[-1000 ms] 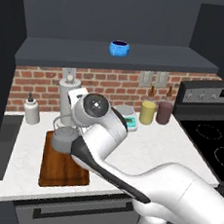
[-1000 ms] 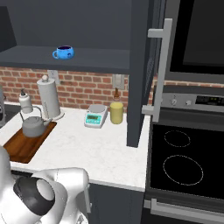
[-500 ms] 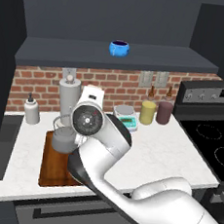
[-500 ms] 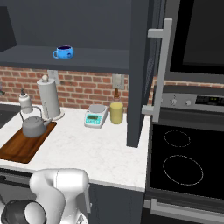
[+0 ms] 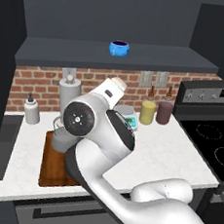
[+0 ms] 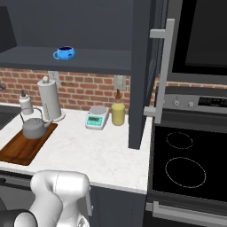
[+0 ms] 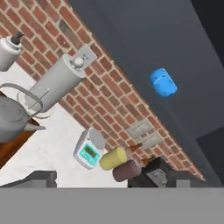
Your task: Pick the kettle from the counter and place it on the tray. Then pick the mug from the cabinet and place it on the tray. Then close the cabinet doors.
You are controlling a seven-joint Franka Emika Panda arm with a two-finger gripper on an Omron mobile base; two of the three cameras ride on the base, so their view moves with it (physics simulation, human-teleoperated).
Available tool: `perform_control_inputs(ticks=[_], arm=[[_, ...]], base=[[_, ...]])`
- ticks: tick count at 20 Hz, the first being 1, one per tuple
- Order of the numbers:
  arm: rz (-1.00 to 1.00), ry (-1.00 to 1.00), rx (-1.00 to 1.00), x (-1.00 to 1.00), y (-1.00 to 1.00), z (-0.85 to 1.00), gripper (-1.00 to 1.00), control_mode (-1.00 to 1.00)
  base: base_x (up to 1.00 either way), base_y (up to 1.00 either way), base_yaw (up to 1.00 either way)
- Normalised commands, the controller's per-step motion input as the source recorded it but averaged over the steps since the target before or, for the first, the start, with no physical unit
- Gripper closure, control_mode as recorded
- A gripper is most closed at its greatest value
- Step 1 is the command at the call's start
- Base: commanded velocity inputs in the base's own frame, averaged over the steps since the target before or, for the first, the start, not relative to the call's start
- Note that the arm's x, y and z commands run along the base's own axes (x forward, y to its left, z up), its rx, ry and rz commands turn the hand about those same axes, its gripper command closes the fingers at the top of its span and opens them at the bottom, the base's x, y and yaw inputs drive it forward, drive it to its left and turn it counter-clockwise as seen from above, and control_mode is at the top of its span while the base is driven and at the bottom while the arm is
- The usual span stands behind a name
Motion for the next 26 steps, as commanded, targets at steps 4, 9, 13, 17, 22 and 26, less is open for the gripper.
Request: perform_control_inputs(ticks=[4, 9, 13, 17, 22, 26], arm=[[-0.32, -0.24, 0.39, -0.02, -0.51, 0.27, -1.0, -1.0], [-0.3, -0.19, 0.46, -0.01, -0.49, 0.3, -1.0, -1.0], [-0.27, -0.03, 0.47, 0.02, -0.4, 0.38, -1.0, -1.0], [-0.23, 0.0, 0.37, 0.19, -0.29, 0.37, -1.0, -1.0], [-0.17, 0.0, 0.18, 0.34, -0.14, 0.37, -1.0, -1.0], [-0.06, 0.0, 0.06, 0.3, -0.04, 0.09, -1.0, -1.0]], base=[[0.0, 0.0, 0.0], [0.0, 0.0, 0.0], [0.0, 0.0, 0.0], [0.0, 0.0, 0.0], [0.0, 0.0, 0.0], [0.0, 0.0, 0.0]])
